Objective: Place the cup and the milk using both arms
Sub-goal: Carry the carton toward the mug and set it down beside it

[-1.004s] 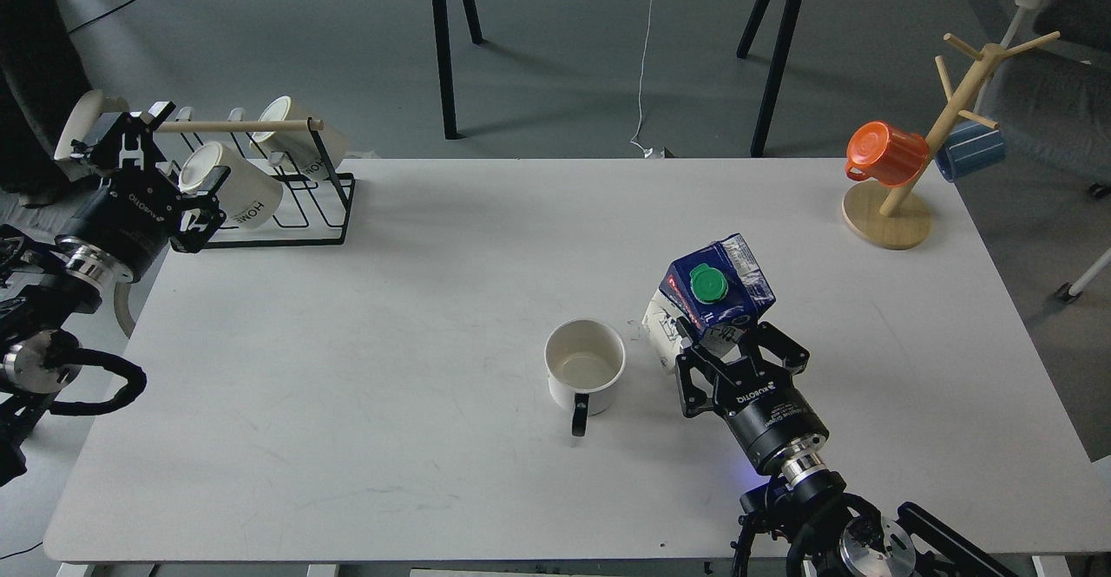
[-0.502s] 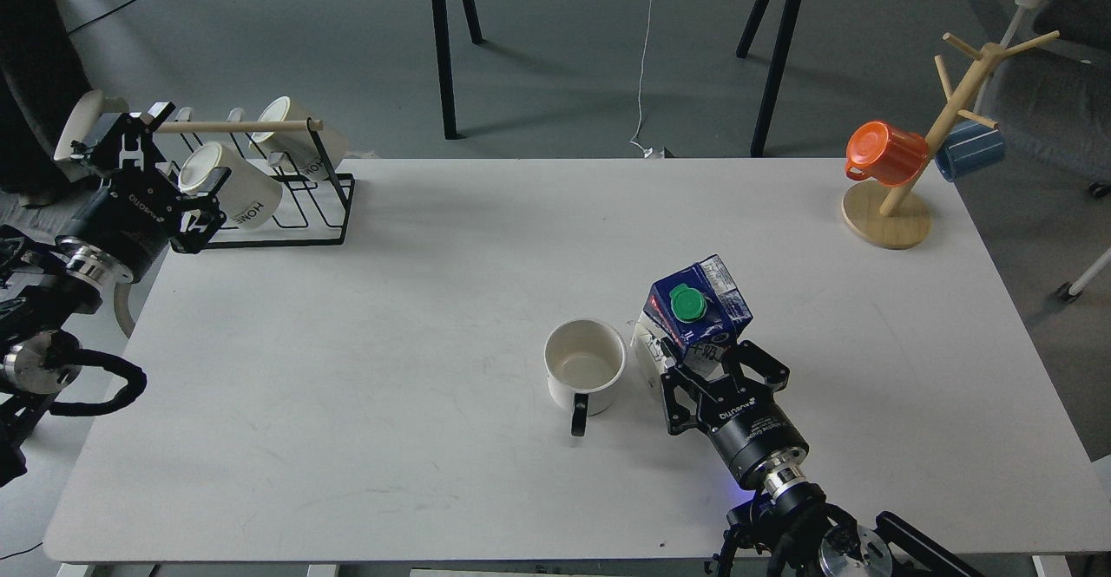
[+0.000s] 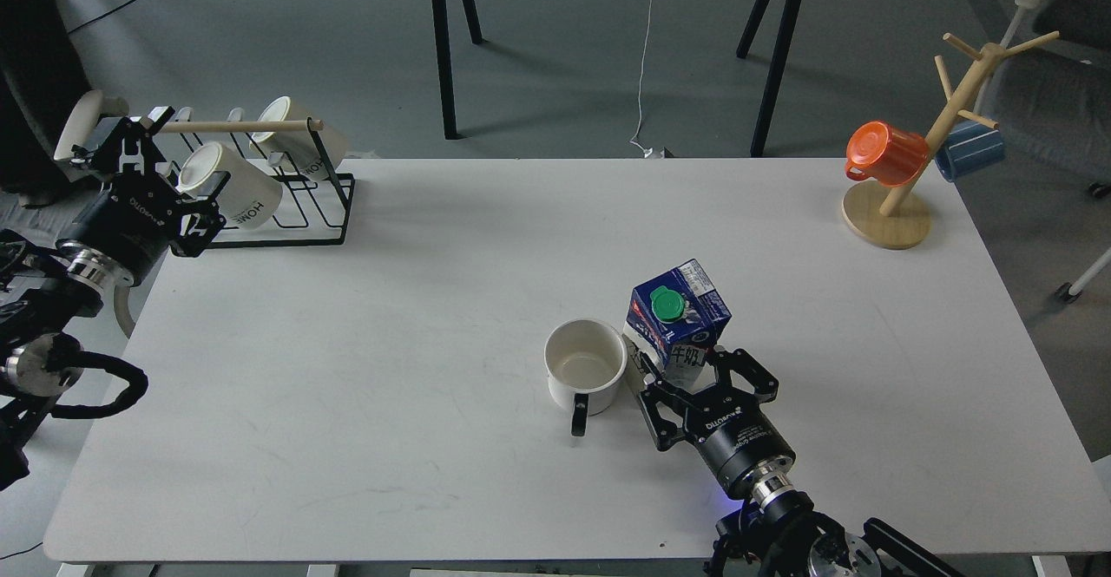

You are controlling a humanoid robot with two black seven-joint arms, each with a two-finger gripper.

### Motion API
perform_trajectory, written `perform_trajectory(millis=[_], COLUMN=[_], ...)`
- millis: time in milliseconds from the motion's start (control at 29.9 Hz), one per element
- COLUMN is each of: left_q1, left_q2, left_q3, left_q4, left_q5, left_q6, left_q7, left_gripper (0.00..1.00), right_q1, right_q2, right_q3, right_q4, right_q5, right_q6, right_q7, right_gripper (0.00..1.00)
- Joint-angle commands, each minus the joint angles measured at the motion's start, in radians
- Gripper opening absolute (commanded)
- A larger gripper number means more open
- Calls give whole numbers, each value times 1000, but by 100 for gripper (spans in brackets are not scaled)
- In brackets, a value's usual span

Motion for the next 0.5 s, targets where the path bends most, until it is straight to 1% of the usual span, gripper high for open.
perform_trajectory(millis=[0, 268, 469], left_q1=[2, 2, 2], left_q2=[3, 1, 1], left_q3=[1, 0, 0], left_q4=[1, 1, 1], left_q5=[0, 0, 0], left_q6=[0, 0, 0], left_q7=[0, 0, 0], left_gripper=[97, 97, 97], right_q1=[0, -11, -33], right_q2=[-1, -3, -10], right_q3=[8, 8, 1], right_q4=[0, 13, 16], right_q5=[1, 4, 4], right_q6=[3, 12, 67], right_q7=[1, 1, -3], right_gripper=[98, 99, 99])
